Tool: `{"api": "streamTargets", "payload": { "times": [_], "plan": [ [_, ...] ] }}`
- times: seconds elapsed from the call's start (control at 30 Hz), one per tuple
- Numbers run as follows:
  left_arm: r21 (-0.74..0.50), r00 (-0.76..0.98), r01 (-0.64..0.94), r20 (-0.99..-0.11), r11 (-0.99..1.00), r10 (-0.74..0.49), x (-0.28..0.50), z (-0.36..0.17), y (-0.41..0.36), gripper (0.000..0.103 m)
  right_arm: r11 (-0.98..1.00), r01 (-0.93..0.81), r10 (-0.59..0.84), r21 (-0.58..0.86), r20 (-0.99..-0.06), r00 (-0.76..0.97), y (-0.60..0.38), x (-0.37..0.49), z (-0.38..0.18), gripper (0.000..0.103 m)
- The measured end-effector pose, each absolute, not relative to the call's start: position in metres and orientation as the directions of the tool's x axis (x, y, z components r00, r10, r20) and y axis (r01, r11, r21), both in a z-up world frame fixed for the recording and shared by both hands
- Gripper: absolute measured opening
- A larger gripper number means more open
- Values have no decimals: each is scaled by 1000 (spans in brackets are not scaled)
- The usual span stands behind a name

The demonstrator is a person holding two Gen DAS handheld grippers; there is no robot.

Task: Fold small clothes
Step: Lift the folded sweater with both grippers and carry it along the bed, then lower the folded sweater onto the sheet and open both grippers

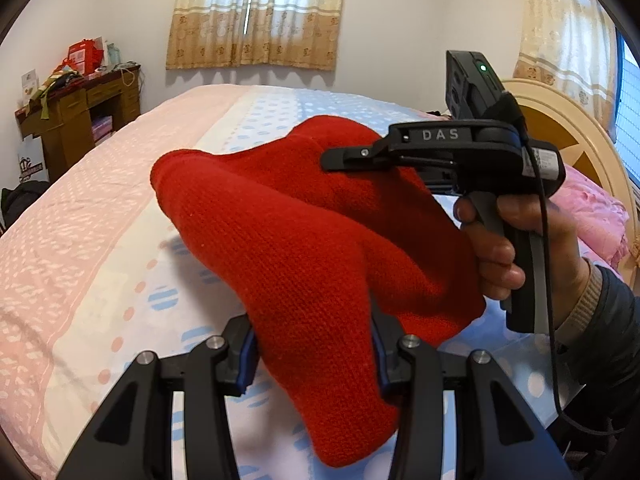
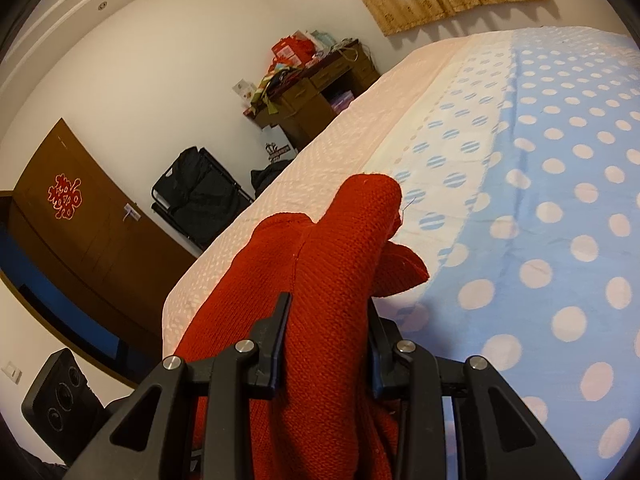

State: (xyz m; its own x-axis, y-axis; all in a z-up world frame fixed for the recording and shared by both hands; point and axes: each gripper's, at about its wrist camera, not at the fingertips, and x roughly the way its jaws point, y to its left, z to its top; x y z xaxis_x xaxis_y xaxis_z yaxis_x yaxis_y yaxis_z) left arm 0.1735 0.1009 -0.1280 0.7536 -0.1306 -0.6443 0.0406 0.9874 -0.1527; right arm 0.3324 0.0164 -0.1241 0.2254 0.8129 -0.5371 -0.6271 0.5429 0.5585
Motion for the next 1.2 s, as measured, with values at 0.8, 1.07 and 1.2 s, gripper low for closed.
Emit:
{"api": "streamTargets", "payload": {
  "times": [0.8, 1.07, 1.2],
  "plan": [
    [-188, 830, -41, -553, 981, -71, 116, -129, 128, 64, 569, -599, 799, 563, -550, 243, 16, 324, -126, 54],
    [-35, 781, -249, -598, 968, 179, 158, -139, 155, 86, 479, -658, 809, 581, -582, 75, 47, 271, -146, 59],
    [-144, 745, -242, -661, 959, 88, 162, -166, 172, 88, 536, -589, 792, 605, -602, 102, 35, 279, -175, 54]
  ]
}}
